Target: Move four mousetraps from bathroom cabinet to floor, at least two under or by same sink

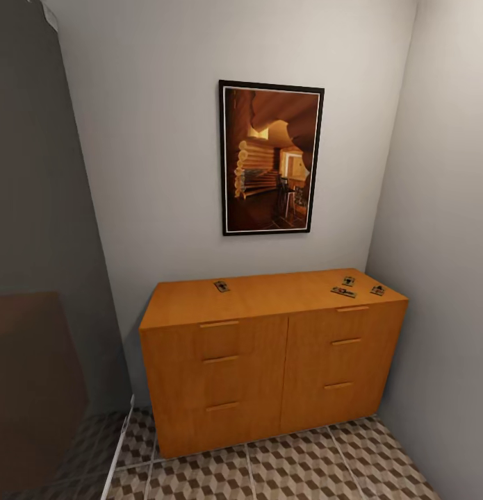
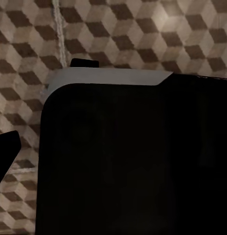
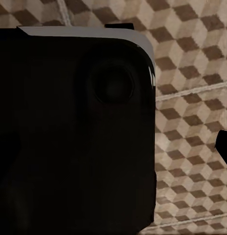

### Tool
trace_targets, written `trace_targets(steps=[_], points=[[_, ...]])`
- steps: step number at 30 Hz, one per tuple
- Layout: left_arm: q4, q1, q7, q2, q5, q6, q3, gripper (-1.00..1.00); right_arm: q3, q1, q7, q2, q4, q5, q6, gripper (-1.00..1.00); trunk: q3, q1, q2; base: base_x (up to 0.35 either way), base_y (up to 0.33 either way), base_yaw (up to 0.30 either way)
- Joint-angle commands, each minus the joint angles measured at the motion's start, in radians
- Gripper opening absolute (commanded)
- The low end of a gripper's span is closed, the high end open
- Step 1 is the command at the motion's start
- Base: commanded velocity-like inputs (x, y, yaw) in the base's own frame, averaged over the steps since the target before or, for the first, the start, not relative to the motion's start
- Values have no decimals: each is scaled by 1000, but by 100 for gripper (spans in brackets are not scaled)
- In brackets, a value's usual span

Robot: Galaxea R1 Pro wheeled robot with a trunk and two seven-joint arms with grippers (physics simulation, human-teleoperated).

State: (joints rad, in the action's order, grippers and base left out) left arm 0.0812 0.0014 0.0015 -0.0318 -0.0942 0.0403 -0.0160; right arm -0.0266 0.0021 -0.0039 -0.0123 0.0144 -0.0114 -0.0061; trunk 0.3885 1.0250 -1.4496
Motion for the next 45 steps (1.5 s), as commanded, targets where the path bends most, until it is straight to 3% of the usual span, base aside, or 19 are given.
trace_targets(steps=[1, 6, 16, 26, 45], points=[[0, 0, 0, 1, -15, 1, -2, 100, 3, 0, -1, 1, -3, -7, -2, 100, 1, 0, 0, 0, 0, 0], [-2, 0, 0, 4, -37, 0, -5, 100, 31, 0, -1, 5, -10, -21, -5, 100, 1, 0, 0, 0, 0, 0], [-3, 0, 0, 5, -73, 0, -7, 100, 38, 0, -3, 7, -14, -25, -7, 100, 1, 0, 0, 0, 0, 0], [-3, 0, 0, 6, -78, 1, -7, 100, 38, 0, -5, 9, -14, -27, -8, 100, 1, 0, 0, 0, 0, -58], [-3, 0, 0, 5, -79, 0, -7, 100, 37, -1, -5, 11, -14, -27, -7, 100, 1, 0, 0, 0, 0, -231]])
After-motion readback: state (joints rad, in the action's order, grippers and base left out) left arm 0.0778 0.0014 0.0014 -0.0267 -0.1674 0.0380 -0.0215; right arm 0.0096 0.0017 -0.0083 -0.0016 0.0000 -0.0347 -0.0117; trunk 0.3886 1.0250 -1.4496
